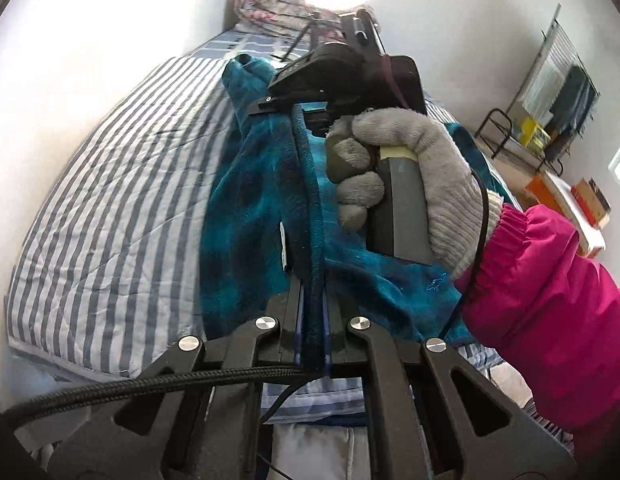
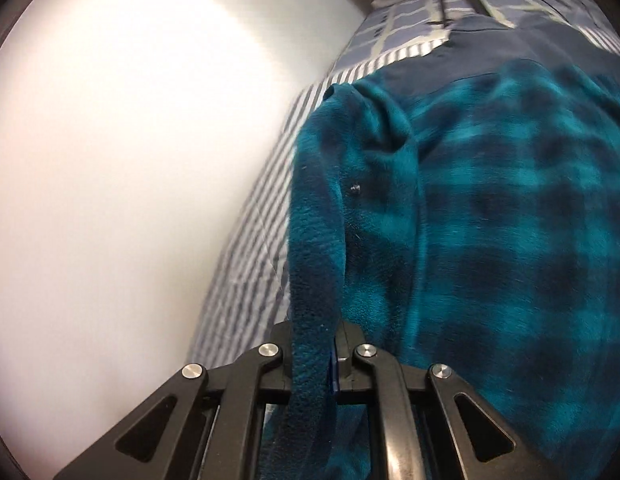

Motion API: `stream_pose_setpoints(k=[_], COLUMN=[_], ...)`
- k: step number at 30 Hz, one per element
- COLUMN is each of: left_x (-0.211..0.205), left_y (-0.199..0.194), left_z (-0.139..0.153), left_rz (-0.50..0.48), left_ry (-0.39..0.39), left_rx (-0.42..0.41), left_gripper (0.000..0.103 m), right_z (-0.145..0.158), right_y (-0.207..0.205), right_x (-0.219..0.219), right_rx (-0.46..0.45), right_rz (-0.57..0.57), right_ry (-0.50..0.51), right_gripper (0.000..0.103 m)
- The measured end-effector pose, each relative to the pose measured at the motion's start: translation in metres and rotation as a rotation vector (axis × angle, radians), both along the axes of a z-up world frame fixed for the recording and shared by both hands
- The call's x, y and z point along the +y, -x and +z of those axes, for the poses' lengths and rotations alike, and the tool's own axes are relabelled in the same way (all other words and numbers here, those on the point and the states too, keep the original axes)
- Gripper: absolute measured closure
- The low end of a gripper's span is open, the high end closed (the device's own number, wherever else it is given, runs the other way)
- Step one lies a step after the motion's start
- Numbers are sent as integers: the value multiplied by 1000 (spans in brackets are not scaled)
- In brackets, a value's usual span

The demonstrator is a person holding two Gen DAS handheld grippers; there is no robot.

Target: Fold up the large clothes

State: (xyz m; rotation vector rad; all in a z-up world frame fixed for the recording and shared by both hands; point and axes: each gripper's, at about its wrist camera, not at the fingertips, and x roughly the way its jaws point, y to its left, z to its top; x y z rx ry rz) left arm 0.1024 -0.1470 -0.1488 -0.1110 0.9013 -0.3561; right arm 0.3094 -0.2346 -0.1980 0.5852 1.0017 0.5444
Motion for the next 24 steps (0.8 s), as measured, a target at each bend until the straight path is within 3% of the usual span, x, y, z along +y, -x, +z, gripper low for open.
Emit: stream_pose_setpoints(k=[6,13,16,22,24], left_x=[-36,-53,-57,-44,-28], left_y=[-2,-4,-2,12,19], left_z=[-11,-21,-22,-15,-11], left_rz=[-49,-111,-139,-210,-212], left_ry=[-31,-31,-24,38,78], left_rx=[20,58,67,91,99], left_gripper=[99,99,99,98,98], right_z=[-21,-63,-69,-52,-41], right_y=[21,31,33,25,29], right_x=[-50,-89,-89,-79,-72], right_rx=[25,136,156,134,125], right_rz=[-115,-225,-229,-152,-123], right_ry=[-91,-132,-118,42,89], right_gripper=[97,97,97,95,85])
